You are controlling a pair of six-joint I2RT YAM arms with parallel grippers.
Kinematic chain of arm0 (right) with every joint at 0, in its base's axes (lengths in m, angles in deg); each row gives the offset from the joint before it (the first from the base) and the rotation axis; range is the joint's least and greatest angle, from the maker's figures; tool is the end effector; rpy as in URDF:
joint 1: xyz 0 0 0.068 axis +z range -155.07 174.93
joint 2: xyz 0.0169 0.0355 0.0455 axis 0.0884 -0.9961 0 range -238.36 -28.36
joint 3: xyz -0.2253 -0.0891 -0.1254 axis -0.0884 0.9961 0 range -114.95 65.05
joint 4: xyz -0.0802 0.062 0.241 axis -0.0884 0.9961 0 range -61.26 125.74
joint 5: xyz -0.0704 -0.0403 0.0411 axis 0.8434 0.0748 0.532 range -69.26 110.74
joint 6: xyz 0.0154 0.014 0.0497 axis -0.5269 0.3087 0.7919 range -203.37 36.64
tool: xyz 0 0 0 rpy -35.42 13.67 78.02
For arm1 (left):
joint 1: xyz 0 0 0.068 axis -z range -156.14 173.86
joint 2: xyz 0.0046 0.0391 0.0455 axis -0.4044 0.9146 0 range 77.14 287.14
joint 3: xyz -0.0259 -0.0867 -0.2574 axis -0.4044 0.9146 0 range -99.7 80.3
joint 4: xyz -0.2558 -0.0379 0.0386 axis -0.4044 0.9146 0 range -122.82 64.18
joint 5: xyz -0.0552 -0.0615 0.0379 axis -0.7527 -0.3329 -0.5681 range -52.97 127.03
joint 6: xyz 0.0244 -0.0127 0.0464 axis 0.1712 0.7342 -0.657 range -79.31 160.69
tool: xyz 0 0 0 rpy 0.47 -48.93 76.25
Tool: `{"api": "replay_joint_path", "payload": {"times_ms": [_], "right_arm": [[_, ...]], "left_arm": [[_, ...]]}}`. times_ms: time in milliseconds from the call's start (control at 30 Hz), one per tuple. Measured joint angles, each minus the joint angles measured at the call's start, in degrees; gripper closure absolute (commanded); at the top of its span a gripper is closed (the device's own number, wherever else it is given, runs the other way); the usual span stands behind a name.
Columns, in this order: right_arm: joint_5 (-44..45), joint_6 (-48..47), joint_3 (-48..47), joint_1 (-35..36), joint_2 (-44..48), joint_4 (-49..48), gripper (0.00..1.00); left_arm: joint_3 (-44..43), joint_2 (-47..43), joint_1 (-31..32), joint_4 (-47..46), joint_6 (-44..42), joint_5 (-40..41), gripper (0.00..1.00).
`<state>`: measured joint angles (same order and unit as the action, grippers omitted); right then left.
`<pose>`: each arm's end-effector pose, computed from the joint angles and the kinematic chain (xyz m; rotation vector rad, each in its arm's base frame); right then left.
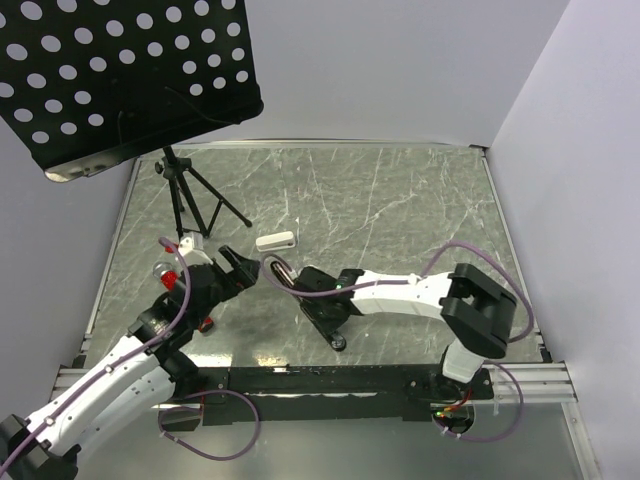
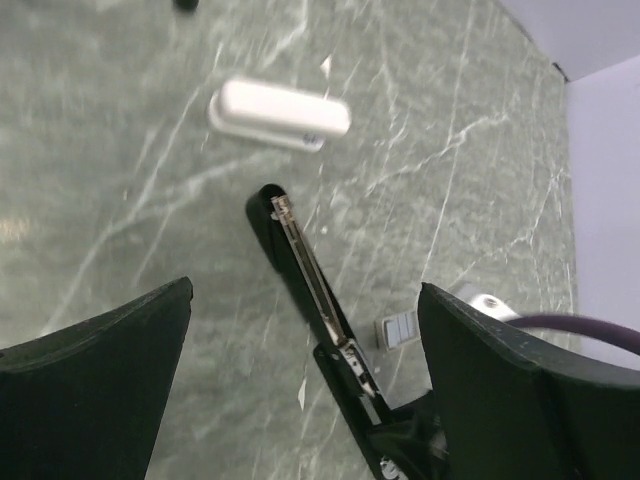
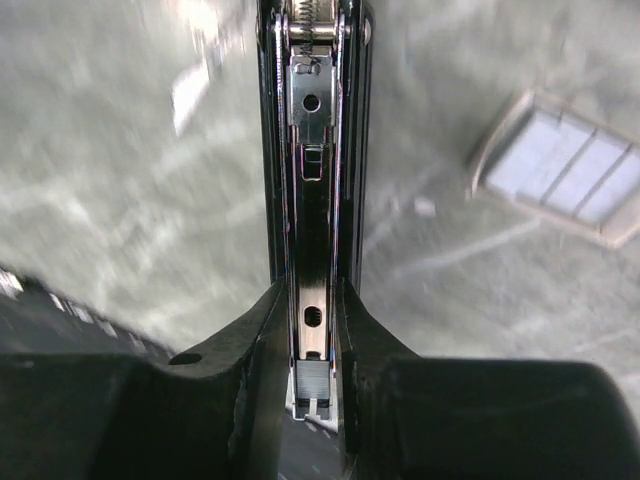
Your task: Load the staples into the stapler
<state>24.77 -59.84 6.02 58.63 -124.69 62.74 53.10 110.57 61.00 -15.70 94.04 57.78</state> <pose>0.1420 0.2816 0.1714 -0.9622 2.6792 0.2507 0.1258 -0.0796 0.2494 -0.5198 1.9449 -0.6756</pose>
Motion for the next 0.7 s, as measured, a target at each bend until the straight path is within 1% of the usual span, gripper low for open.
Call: {"api": "replay_joint_path", "payload": {"times_ms": [133,233,333,367,467,533,700], "right_arm": [[-2.25,-4.07,4.17,0.00,3.82,-0.85,0.98],[-4.90,-7.98,5.90,-0.02,5.75,-1.44,0.88],[-6.47,-11.19,5.99,-0.02,6.21,-1.44,0.62],[-6.69,-11.72,5.99,-0.07,6.21,-1.44,0.49],[-7.43,-13.25,5.40,-0.11,6.21,-1.38,0.38],[-8.02,-14.32,4.13,-0.11,6.21,-1.40,0.35],[-8.17,-15.80,-1.03,-0.11,5.20,-2.47,0.36]], "left_arm": [[4.11,-0.31,-0.07,-0.04,4.98,-1.07,0.01],[5.22,0.48,-0.11,-0.07,7.76,-1.60,0.00],[5.22,0.59,-0.20,-0.13,9.42,-1.49,0.01],[5.22,0.52,-0.20,-0.13,9.55,-1.38,0.00],[5.20,0.26,-0.20,0.17,9.77,-0.46,0.01],[5.01,-0.24,-0.20,1.14,9.75,0.39,0.01],[4.31,-2.64,-0.20,2.99,9.77,2.45,0.01]]}}
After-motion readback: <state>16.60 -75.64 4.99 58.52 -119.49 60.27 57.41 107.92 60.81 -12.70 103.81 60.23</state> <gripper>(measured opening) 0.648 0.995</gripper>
